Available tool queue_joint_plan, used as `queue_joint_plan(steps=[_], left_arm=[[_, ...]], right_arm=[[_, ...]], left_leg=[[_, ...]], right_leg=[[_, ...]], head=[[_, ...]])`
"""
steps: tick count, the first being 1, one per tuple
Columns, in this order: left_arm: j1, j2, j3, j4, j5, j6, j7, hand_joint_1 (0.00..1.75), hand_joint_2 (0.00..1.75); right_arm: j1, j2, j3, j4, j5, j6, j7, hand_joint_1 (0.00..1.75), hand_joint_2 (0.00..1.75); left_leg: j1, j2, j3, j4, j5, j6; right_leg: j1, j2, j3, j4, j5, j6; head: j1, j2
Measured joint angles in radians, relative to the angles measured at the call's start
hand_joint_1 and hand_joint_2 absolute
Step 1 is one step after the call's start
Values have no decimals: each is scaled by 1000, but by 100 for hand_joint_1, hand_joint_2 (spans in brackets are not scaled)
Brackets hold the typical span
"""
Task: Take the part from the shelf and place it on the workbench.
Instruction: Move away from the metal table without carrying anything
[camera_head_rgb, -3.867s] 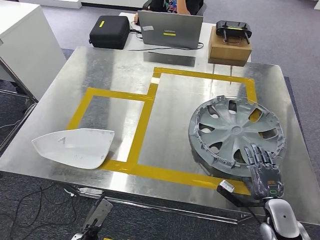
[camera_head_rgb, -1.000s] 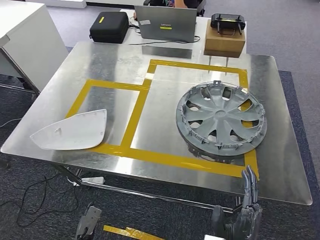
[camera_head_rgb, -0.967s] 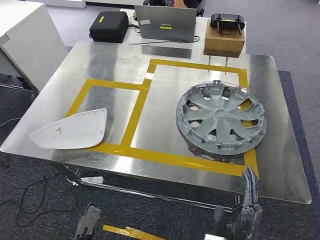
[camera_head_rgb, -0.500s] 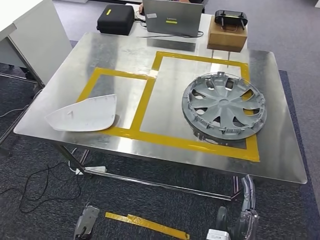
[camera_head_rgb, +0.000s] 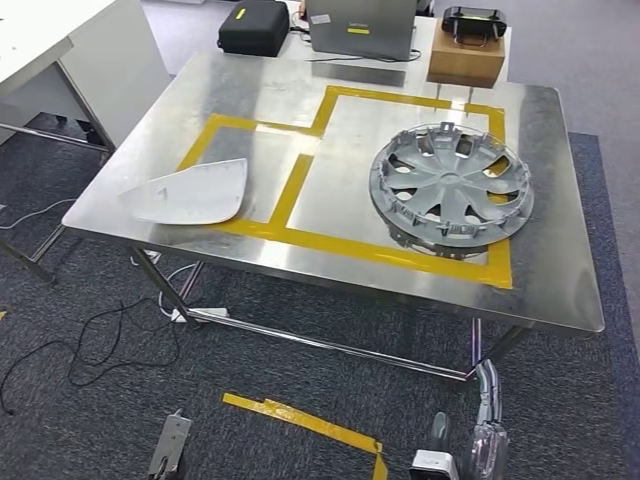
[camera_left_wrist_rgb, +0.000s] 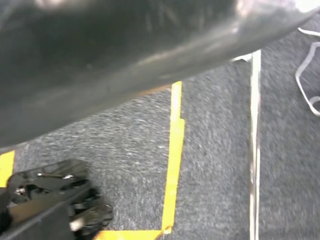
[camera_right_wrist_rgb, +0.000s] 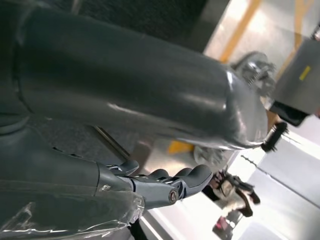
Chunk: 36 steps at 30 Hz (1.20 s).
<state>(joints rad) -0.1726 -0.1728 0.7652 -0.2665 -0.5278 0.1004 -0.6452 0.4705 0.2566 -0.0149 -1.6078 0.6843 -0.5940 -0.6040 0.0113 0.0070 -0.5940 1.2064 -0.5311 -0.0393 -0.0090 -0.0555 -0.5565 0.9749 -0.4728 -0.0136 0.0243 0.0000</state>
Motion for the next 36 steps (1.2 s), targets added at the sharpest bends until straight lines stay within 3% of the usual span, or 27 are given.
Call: queue_joint_plan(steps=[2, 4, 6, 7, 9, 11, 12, 13, 14, 16, 18, 19, 21, 22, 24, 26, 27, 28, 29, 31, 33, 34, 36], left_arm=[[-2, -1, 3, -4, 12, -2, 0, 0, 0], [-2, -1, 5, -8, 26, -3, 0, 0, 0], [5, 0, 8, -9, 40, -3, 0, 0, 0], [10, 0, 9, -10, 45, -3, 0, 0, 0], [16, -1, 11, -11, 54, -4, 0, 0, 0], [18, -1, 12, -12, 65, -7, 0, 0, 0], [21, -1, 12, -12, 71, -8, 0, 0, 0], [25, -1, 12, -13, 78, -9, 0, 0, 0], [29, -1, 12, -14, 85, -10, 0, 0, 0], [35, -2, 10, -17, 98, -11, 0, 0, 0], [37, -4, 6, -24, 110, -10, 0, 0, 0], [39, -5, 3, -27, 117, -9, 0, 0, 0], [48, -2, -4, -32, 130, -4, 0, 0, 0], [54, 1, -7, -33, 135, -2, 0, 0, 0], [61, 4, -10, -35, 143, 2, 0, 0, 0], [63, 4, -11, -37, 148, 3, 0, 0, 0], [65, 5, -11, -37, 152, 4, 0, 0, 0], [68, 6, -12, -38, 155, 5, 0, 0, 0], [73, 8, -14, -39, 159, 5, 0, 0, 0], [82, 10, -16, -45, 168, 5, 0, 0, 0], [85, 12, -18, -52, 174, 3, 0, 0, 0], [87, 13, -20, -55, 176, 3, 0, 0, 0], [92, 15, -23, -58, 178, 3, 0, 0, 0]], right_arm=[[-13, 15, -38, 44, -18, 17, -10, 0, 0], [-34, 26, -79, 97, -42, 37, -15, 0, 0], [-64, 36, -126, 162, -63, 58, -22, 0, 0], [-80, 40, -152, 197, -70, 67, -28, 0, 0], [-106, 46, -204, 262, -85, 94, -41, 0, 0], [-135, 47, -264, 338, -95, 131, -55, 0, 0], [-153, 46, -302, 384, -92, 151, -64, 0, 0], [-174, 44, -346, 434, -83, 167, -72, 0, 0], [-195, 42, -390, 483, -72, 180, -79, 0, 0], [-235, 33, -477, 583, -54, 194, -86, 0, 0], [-276, 22, -546, 683, -38, 193, -89, 0, 0], [-299, 16, -579, 736, -29, 188, -90, 0, 0], [-345, 7, -644, 848, -13, 174, -91, 0, 0], [-365, 3, -672, 899, -6, 167, -90, 0, 0], [-393, -2, -717, 983, 4, 157, -88, 0, 0], [-411, -7, -751, 1046, 10, 157, -75, 0, 0], [-419, -10, -768, 1077, 13, 161, -62, 0, 0], [-428, -14, -782, 1106, 17, 168, -46, 0, 0], [-438, -17, -796, 1134, 21, 178, -30, 0, 0], [-454, -20, -815, 1178, 26, 201, -8, 0, 0], [-465, -21, -831, 1211, 27, 218, 2, 0, 0], [-469, -22, -838, 1223, 27, 223, 4, 0, 0], [-477, -24, -847, 1242, 27, 228, 6, 0, 0]], left_leg=[[-3, 38, 106, -148, 10, 6], [-8, 56, 156, -239, -10, 21], [-10, 42, 146, -251, -3, 39], [-9, 34, 134, -251, 7, 48], [-8, 15, 104, -253, 35, 63], [-14, -7, 69, -251, 62, 70], [-18, -19, 51, -251, 75, 72], [-22, -30, 35, -250, 87, 73], [-27, -42, 20, -249, 97, 74], [-34, -68, -4, -248, 118, 73], [-38, -89, -19, -246, 138, 70], [-38, -98, -24, -245, 148, 67], [-37, -113, -31, -245, 161, 58], [-36, -106, -37, -237, 153, 53], [-32, -66, -63, -172, 92, 42], [-22, -28, -109, -39, 9, 25], [-15, -20, -125, 18, -13, 18], [-9, -14, -126, 44, -15, 11], [-3, -9, -108, 32, 0, 6], [3, 20, -31, -86, 50, 0], [-5, 60, 28, -187, 73, 10], [-10, 70, 36, -206, 69, 19], [-13, 56, 33, -212, 67, 37]], right_leg=[[3, -18, -20, 16, 8, 8], [7, -38, -30, 24, 19, 19], [5, -51, -35, 25, 30, 32], [3, -40, -42, 33, 15, 39], [-1, 8, -69, 101, -68, 49], [-1, 45, -97, 225, -161, 50], [1, 51, -102, 274, -176, 47], [3, 53, -93, 294, -164, 42], [6, 56, -68, 281, -134, 34], [16, 86, 25, 164, -75, 11], [21, 124, 121, 18, -78, -6], [22, 131, 145, -26, -92, -9], [21, 114, 152, -54, -94, -7], [19, 102, 150, -56, -87, -12], [13, 74, 143, -59, -74, -21], [14, 42, 133, -55, -69, -22], [13, 25, 127, -51, -69, -21], [12, 10, 122, -46, -69, -19], [11, -5, 119, -40, -70, -17], [9, -27, 117, -27, -75, -8], [12, -48, 112, -19, -81, 4], [14, -59, 112, -17, -84, 11], [15, -74, 116, -16, -89, 24]], head=[[0, 0], [0, 0], [0, 0], [0, 0], [1, 0], [2, 0], [2, 0], [2, 0], [2, 0], [1, 0], [1, 0], [1, 0], [2, 0], [2, 0], [-4, 0], [-11, 0], [-11, 0], [-11, 0], [-11, 0], [-12, 0], [-13, 0], [-13, 0], [-12, 0]])
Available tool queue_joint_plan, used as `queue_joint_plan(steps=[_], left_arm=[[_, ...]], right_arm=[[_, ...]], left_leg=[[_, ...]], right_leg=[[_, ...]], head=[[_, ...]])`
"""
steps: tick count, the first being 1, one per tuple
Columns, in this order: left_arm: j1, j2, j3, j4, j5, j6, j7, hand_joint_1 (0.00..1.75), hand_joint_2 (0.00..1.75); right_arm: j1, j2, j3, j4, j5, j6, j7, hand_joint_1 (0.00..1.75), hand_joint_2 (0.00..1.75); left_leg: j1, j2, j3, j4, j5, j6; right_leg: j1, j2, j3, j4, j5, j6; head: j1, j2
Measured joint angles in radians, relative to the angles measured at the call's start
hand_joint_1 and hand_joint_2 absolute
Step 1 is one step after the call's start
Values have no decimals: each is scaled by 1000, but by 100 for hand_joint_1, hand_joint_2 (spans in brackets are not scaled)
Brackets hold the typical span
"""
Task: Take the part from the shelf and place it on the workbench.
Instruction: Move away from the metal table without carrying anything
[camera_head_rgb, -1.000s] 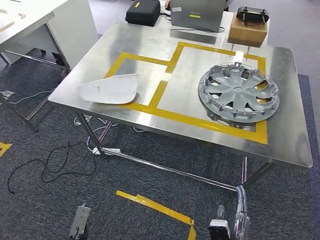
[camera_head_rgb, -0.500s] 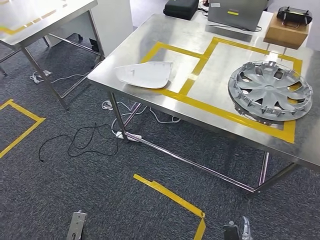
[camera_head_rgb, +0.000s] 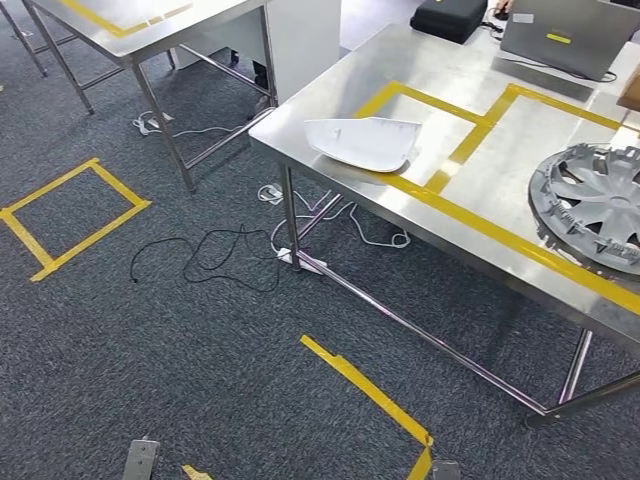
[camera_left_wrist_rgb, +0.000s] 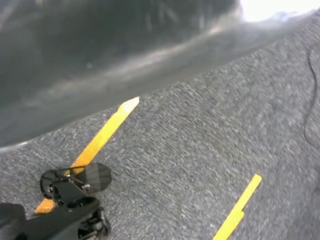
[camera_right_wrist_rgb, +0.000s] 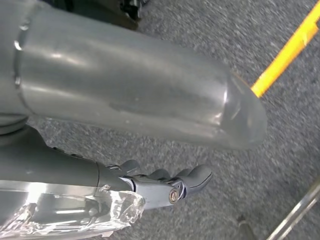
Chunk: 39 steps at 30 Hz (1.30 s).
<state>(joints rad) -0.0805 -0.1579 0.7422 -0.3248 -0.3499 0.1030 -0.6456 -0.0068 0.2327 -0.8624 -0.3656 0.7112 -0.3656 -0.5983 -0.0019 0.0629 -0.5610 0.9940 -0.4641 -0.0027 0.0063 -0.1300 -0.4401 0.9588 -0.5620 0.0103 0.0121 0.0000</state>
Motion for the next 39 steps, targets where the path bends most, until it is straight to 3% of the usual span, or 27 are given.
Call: queue_joint_plan(steps=[2, 4, 6, 7, 8, 9, 11, 13, 15, 16, 18, 20, 22, 23, 25, 27, 29, 31, 33, 35, 37, 38, 39], left_arm=[[4, 1, -4, -5, 2, 0, 0, 0, 0], [4, -1, -8, -12, 5, 1, 0, 0, 0], [6, -2, -11, -18, 9, 3, 0, 0, 0], [9, -2, -11, -21, 11, 4, 0, 0, 0], [13, -2, -12, -23, 13, 6, 0, 0, 0], [16, -3, -12, -26, 14, 8, 0, 0, 0], [20, -6, -15, -33, 15, 16, 0, 0, 0], [22, -9, -19, -41, 15, 31, 0, 0, 0], [29, -10, -25, -49, 16, 51, 0, 0, 0], [34, -10, -28, -52, 16, 59, 0, 0, 0], [41, -11, -34, -56, 17, 71, 0, 0, 0], [41, -14, -41, -60, 18, 78, 0, 0, 0], [43, -16, -48, -63, 18, 82, 0, 0, 0], [45, -17, -52, -64, 18, 84, 0, 0, 0], [50, -17, -59, -67, 20, 87, 0, 0, 0], [50, -17, -64, -71, 25, 90, 0, 0, 0], [48, -18, -66, -74, 33, 90, 0, 0, 0], [54, -18, -68, -76, 42, 89, 0, 0, 0], [61, -18, -67, -79, 46, 89, 0, 0, 0], [60, -20, -68, -81, 48, 88, 0, 0, 0], [59, -22, -68, -82, 47, 87, 0, 0, 0], [61, -23, -68, -82, 47, 87, 0, 0, 0], [63, -23, -68, -82, 48, 87, 0, 0, 0]], right_arm=[[-10, -1, -7, 15, 0, 5, 1, 0, 0], [-17, -2, -15, 28, -2, 16, 3, 0, 0], [-19, -4, -25, 37, -3, 28, 6, 0, 0], [-20, -4, -29, 41, -3, 33, 7, 0, 0], [-21, -5, -32, 45, -3, 36, 8, 0, 0], [-22, -5, -34, 47, -2, 38, 8, 0, 0], [-25, -6, -37, 51, 0, 42, 8, 0, 0], [-28, -7, -41, 55, 2, 45, 9, 0, 0], [-29, -8, -45, 58, 5, 49, 11, 0, 0], [-30, -8, -47, 59, 8, 50, 12, 0, 0], [-30, -8, -51, 61, 13, 52, 12, 0, 0], [-29, -9, -53, 63, 18, 52, 15, 0, 0], [-29, -10, -56, 65, 21, 52, 17, 0, 0], [-30, -11, -57, 66, 22, 52, 18, 0, 0], [-34, -11, -59, 68, 24, 53, 17, 0, 0], [-39, -11, -59, 70, 26, 54, 16, 0, 0], [-43, -11, -60, 72, 27, 55, 15, 0, 0], [-46, -11, -62, 73, 28, 57, 14, 0, 0], [-48, -12, -64, 74, 30, 58, 12, 0, 0], [-47, -13, -66, 74, 30, 58, 12, 0, 0], [-44, -14, -68, 75, 31, 58, 12, 0, 0], [-44, -15, -69, 76, 31, 59, 12, 0, 0], [-44, -15, -69, 76, 32, 59, 12, 0, 0]], left_leg=[[4, -22, -3, -7, 3, 13], [5, -45, -6, -11, 8, 24], [3, -71, -10, -10, 10, 28], [2, -85, -10, -10, 11, 29], [2, -100, -9, -9, 11, 29], [2, -115, -8, -8, 11, 29], [1, -143, -8, -5, 12, 25], [0, -167, -18, 0, 17, 15], [2, -191, -30, 2, 26, 1], [2, -189, -35, 5, 26, -5], [-1, -145, -57, 48, -5, -15], [1, -87, -111, 167, -71, -25], [7, -70, -159, 280, -113, -33], [10, -68, -160, 293, -107, -34], [11, -55, -108, 209, -50, -32], [5, -12, -35, 78, -2, -23], [-3, 13, -7, 16, 1, -10], [-4, -6, -9, 5, -1, 4], [0, -28, -8, -3, 5, 16], [0, -52, -11, -6, 10, 27], [-3, -80, -14, -6, 12, 31], [-4, -94, -14, -5, 13, 31], [-4, -108, -14, -5, 14, 30]], right_leg=[[-5, 42, -12, 26, -25, 11], [-9, 107, -64, 133, -85, 16], [-10, 127, -136, 275, -136, 16], [-10, 128, -158, 310, -136, 15], [-10, 130, -163, 305, -114, 14], [-10, 134, -148, 258, -74, 13], [-14, 175, -97, 122, 7, 9], [-18, 212, -65, 44, 29, 6], [-18, 203, -58, 34, 26, 1], [-19, 191, -58, 34, 29, -4], [-22, 163, -57, 29, 35, -15], [-21, 130, -58, 29, 36, -20], [-18, 95, -59, 29, 35, -21], [-18, 81, -60, 29, 34, -22], [-17, 57, -57, 29, 32, -21], [-13, 37, -54, 31, 28, -15], [-7, 17, -56, 33, 25, -6], [-6, 0, -57, 34, 22, 4], [-10, 39, -69, 64, -5, 12], [-13, 102, -120, 176, -68, 16], [-14, 126, -184, 304, -114, 16], [-14, 128, -198, 326, -110, 16], [-14, 130, -194, 307, -86, 15]], head=[[2, 0], [5, 0], [6, 0], [6, 0], [5, 0], [5, 0], [6, 0], [5, 0], [5, 0], [4, 0], [-3, 0], [-10, 0], [-11, 0], [-11, 0], [-12, 0], [-12, 0], [-13, 0], [-14, 0], [-14, 0], [-12, 0], [-12, 0], [-12, 0], [-12, 0]])
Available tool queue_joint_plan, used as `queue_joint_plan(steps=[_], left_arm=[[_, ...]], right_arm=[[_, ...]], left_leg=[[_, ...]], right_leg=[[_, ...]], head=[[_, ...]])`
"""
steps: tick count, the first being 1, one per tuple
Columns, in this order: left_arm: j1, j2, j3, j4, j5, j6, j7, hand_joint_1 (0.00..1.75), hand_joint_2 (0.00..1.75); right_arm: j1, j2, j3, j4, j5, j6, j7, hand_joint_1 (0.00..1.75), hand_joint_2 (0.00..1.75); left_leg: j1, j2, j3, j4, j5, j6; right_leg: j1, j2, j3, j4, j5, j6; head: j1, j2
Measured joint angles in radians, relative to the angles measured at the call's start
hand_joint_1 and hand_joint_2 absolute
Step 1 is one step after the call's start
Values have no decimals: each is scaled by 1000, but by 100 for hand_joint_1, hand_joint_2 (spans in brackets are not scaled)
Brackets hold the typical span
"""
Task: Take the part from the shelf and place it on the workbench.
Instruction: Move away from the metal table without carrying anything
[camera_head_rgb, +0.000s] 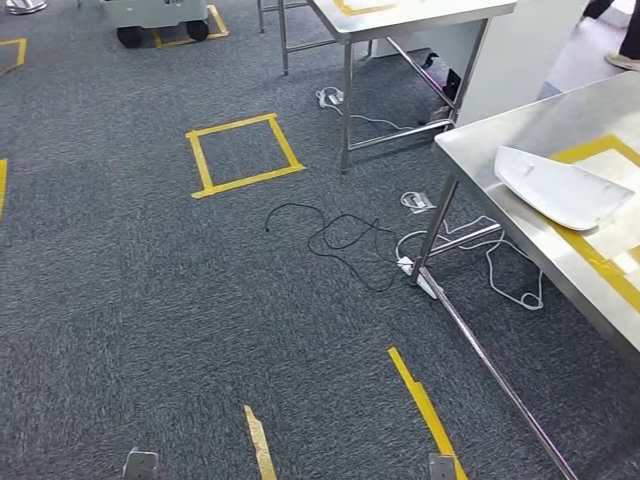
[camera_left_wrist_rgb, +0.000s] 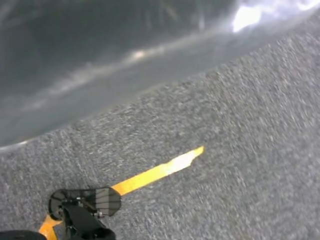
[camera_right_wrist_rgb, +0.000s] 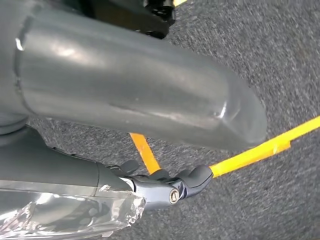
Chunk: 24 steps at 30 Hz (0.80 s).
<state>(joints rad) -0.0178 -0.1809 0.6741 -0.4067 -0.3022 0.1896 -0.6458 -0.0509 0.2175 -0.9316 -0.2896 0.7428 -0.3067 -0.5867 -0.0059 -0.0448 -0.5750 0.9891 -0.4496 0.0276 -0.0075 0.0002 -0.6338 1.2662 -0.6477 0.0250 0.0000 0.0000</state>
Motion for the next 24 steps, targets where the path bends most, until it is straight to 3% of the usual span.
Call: queue_joint_plan(steps=[1, 3, 5, 7, 8, 10, 12, 14, 15, 16, 18, 20, 22, 23, 24], left_arm=[[1, 0, 0, 0, 1, 0, 0, 0, 0], [0, 0, -1, -1, 5, -1, 0, 0, 0], [-1, 0, -2, -3, 9, -3, 0, 0, 0], [2, 1, -4, -4, 12, -3, 0, 0, 0], [5, 2, -5, -5, 13, -3, 0, 0, 0], [7, 3, -8, -5, 16, -4, 0, 0, 0], [5, 4, -12, -5, 18, -4, 0, 0, 0], [6, 3, -16, -5, 18, -5, 0, 0, 0], [7, 3, -17, -5, 18, -5, 0, 0, 0], [9, 3, -18, -5, 19, -5, 0, 0, 0], [9, 5, -19, -7, 20, -4, 0, 0, 0], [4, 6, -21, -10, 20, -3, 0, 0, 0], [4, 7, -23, -12, 21, -1, 0, 0, 0], [8, 8, -24, -13, 22, 0, 0, 0, 0], [12, 9, -24, -14, 23, 1, 0, 0, 0]], right_arm=[[0, 0, 0, 0, 1, 1, 0, 0, 0], [-1, -1, -2, 0, 5, 3, 0, 0, 0], [-1, -1, -4, 0, 9, 4, 0, 0, 0], [-2, -2, -6, 0, 12, 5, 0, 0, 0], [-2, -2, -7, 1, 12, 5, 0, 0, 0], [-3, -2, -8, 1, 13, 5, -1, 0, 0], [0, -2, -10, 1, 13, 6, -1, 0, 0], [2, -2, -11, 1, 13, 5, -2, 0, 0], [1, -2, -11, 1, 13, 5, -2, 0, 0], [0, -2, -11, 1, 14, 5, -2, 0, 0], [-1, -2, -12, 1, 17, 5, -4, 0, 0], [-2, -2, -12, 1, 22, 4, -6, 0, 0], [-4, -2, -13, 1, 26, 3, -9, 0, 0], [-6, -2, -13, 1, 28, 2, -10, 0, 0], [-8, -2, -14, 1, 29, 3, -11, 0, 0]], left_leg=[[0, -15, 1, 1, 1, -2], [-1, -41, -1, 4, 4, -7], [0, -64, -9, 7, 9, -18], [4, -84, -18, 7, 16, -30], [5, -80, -22, 10, 14, -35], [4, -33, -46, 60, -20, -45], [6, 22, -104, 188, -90, -54], [12, 36, -149, 293, -127, -60], [13, 39, -146, 294, -118, -61], [14, 44, -121, 253, -90, -60], [10, 80, -39, 111, -32, -55], [2, 111, 9, 18, -20, -42], [0, 97, 14, -1, -34, -24], [1, 84, 20, -6, -35, -16], [2, 73, 29, -9, -33, -9]], right_leg=[[-1, 8, 24, -57, 40, -2], [-7, 53, 84, -195, 103, -6], [-9, 85, 114, -259, 119, -11], [-5, 70, 119, -263, 122, -20], [-5, 58, 122, -265, 125, -26], [-6, 31, 123, -272, 131, -36], [-3, -3, 122, -273, 131, -41], [-1, -36, 120, -272, 130, -42], [0, -51, 120, -272, 129, -42], [0, -64, 122, -272, 127, -41], [2, -88, 127, -272, 121, -35], [6, -109, 129, -275, 113, -23], [5, -125, 140, -271, 114, -6], [2, -122, 145, -265, 113, 1], [-1, -104, 144, -247, 106, 7]], head=[[0, 0], [0, 0], [-1, 0], [-1, 0], [-2, 0], [-7, 0], [-11, 0], [-11, 0], [-11, 0], [-11, 0], [-12, 0], [-12, 0], [-13, 0], [-12, 0], [-12, 0]])
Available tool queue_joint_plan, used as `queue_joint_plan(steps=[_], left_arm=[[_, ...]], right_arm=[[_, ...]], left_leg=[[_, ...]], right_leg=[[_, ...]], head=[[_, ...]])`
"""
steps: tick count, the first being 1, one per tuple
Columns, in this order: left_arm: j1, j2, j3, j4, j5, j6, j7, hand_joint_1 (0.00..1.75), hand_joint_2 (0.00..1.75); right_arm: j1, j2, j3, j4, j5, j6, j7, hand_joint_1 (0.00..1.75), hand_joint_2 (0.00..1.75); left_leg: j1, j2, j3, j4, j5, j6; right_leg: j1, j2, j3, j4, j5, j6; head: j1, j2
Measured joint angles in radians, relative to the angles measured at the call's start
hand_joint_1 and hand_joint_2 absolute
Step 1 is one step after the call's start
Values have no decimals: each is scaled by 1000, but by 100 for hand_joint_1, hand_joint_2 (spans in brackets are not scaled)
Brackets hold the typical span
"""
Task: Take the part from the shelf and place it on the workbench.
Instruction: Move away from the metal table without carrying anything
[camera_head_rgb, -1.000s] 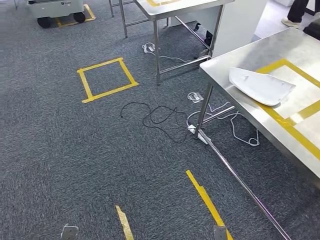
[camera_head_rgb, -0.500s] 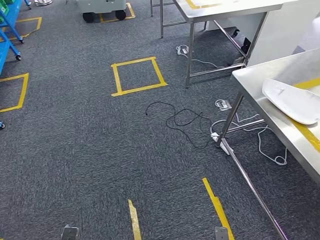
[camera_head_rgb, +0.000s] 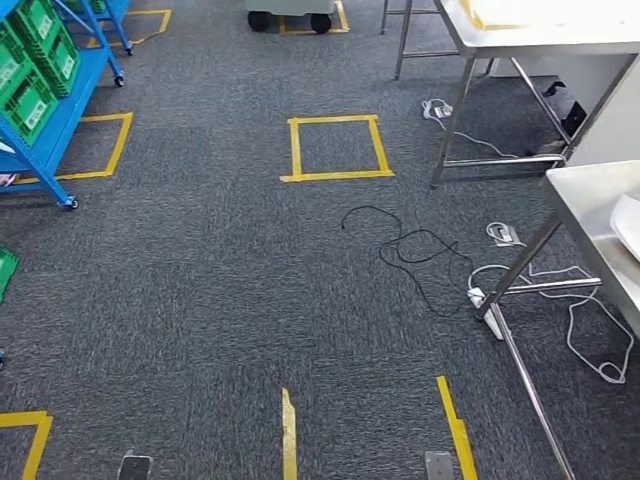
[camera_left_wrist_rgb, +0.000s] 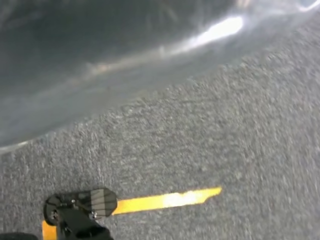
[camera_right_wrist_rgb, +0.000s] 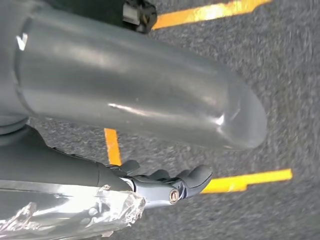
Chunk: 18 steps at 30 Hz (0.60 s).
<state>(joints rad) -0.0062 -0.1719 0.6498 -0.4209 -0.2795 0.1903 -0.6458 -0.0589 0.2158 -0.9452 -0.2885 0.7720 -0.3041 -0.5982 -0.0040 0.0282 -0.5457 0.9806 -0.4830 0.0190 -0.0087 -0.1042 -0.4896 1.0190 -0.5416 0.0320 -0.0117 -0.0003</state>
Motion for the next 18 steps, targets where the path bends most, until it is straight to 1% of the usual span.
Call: queue_joint_plan(steps=[1, 2, 3, 4, 5, 6, 7, 8, 9, 10, 11, 12, 13, 14, 15, 16, 17, 18], left_arm=[[1, 1, 0, -1, 1, 0, 0, 0, 0], [1, 0, -1, -2, 1, 0, 0, 0, 0], [-1, 0, -2, -2, 2, 0, 0, 0, 0], [-2, 0, -4, -2, 2, 0, 0, 0, 0], [-1, -1, -6, -3, 2, 0, 0, 0, 0], [1, -1, -9, -3, 2, 0, 0, 0, 0], [3, -1, -11, -3, 2, 0, 0, 0, 0], [4, -1, -12, -3, 3, 0, 0, 0, 0], [5, -1, -14, -3, 4, 0, 0, 0, 0], [4, -1, -15, -3, 6, 0, 0, 0, 0], [4, -1, -17, -3, 7, 0, 0, 0, 0], [4, -1, -17, -3, 8, 0, 0, 0, 0], [3, -1, -18, -3, 10, 0, 0, 0, 0], [3, -1, -18, -3, 12, 0, 0, 0, 0], [2, -1, -19, -3, 15, 0, 0, 0, 0], [1, 0, -19, -3, 17, 0, 0, 0, 0], [-1, 0, -19, -3, 18, -1, 0, 0, 0], [-2, -1, -19, -3, 18, -1, 0, 0, 0]], right_arm=[[-2, 0, 0, 0, 1, 0, -1, 0, 0], [-2, 0, 0, 0, 1, 0, -1, 0, 0], [-2, 0, -1, 0, 1, 0, -1, 0, 0], [0, -1, -1, 0, 1, 0, -1, 0, 0], [3, -1, -1, 0, 1, 0, -1, 0, 0], [5, -1, -1, 0, 0, 0, -1, 0, 0], [6, -1, -1, 0, 0, 0, -1, 0, 0], [7, -1, -2, 0, 0, 0, -2, 0, 0], [7, -1, -2, 1, 0, 0, -3, 0, 0], [7, -1, -2, 1, 0, 1, -4, 0, 0], [6, -2, -3, 2, 0, 1, -5, 0, 0], [5, -2, -4, 3, 0, 1, -6, 0, 0], [4, -3, -4, 3, 0, 2, -7, 0, 0], [4, -4, -5, 4, 1, 2, -9, 0, 0], [5, -5, -5, 4, 2, 3, -10, 0, 0], [6, -5, -5, 4, 3, 3, -11, 0, 0], [6, -5, -5, 4, 4, 4, -11, 0, 0], [7, -5, -6, 4, 5, 4, -12, 0, 0]], left_leg=[[1, -12, 9, -1, 2, 6], [1, -22, 17, -2, 2, 10], [1, -34, 22, -2, -1, 13], [-1, -49, 26, -1, -5, 15], [-2, -64, 32, -1, -11, 16], [-3, -80, 40, -1, -18, 16], [-3, -96, 52, -1, -26, 14], [-3, -111, 65, 0, -36, 12], [-2, -123, 77, 0, -47, 10], [-2, -136, 85, 0, -57, 6], [0, -146, 89, -1, -64, 1], [1, -154, 91, -2, -67, -5], [3, -160, 91, -3, -67, -11], [4, -157, 89, 4, -64, -16], [3, -138, 77, 29, -56, -22], [1, -111, 51, 71, -52, -27], [0, -81, 14, 131, -58, -32], [-1, -55, -31, 196, -75, -36]], right_leg=[[-3, 26, -15, 30, -15, 4], [-4, 57, -46, 80, -37, 5], [-5, 82, -89, 145, -61, 6], [-4, 95, -136, 208, -83, 7], [-3, 101, -174, 249, -98, 7], [-3, 103, -197, 257, -100, 6], [-3, 106, -201, 228, -85, 5], [-4, 115, -189, 171, -50, 4], [-5, 136, -173, 107, 6, 5], [-6, 156, -159, 54, 45, 1], [-5, 172, -147, 20, 78, -4], [-3, 179, -141, 6, 95, -13], [0, 169, -135, 3, 89, -23], [1, 158, -124, -1, 92, -30], [1, 146, -115, -7, 91, -36], [1, 133, -104, -13, 87, -40], [0, 120, -93, -18, 81, -44], [2, 106, -82, -21, 73, -48]], head=[[1, 0], [3, 0], [4, 0], [5, 0], [6, 0], [7, 0], [8, 0], [8, 0], [9, 0], [9, 0], [9, 0], [10, 0], [10, 0], [10, 0], [9, 0], [8, 0], [7, 0], [6, 0]])
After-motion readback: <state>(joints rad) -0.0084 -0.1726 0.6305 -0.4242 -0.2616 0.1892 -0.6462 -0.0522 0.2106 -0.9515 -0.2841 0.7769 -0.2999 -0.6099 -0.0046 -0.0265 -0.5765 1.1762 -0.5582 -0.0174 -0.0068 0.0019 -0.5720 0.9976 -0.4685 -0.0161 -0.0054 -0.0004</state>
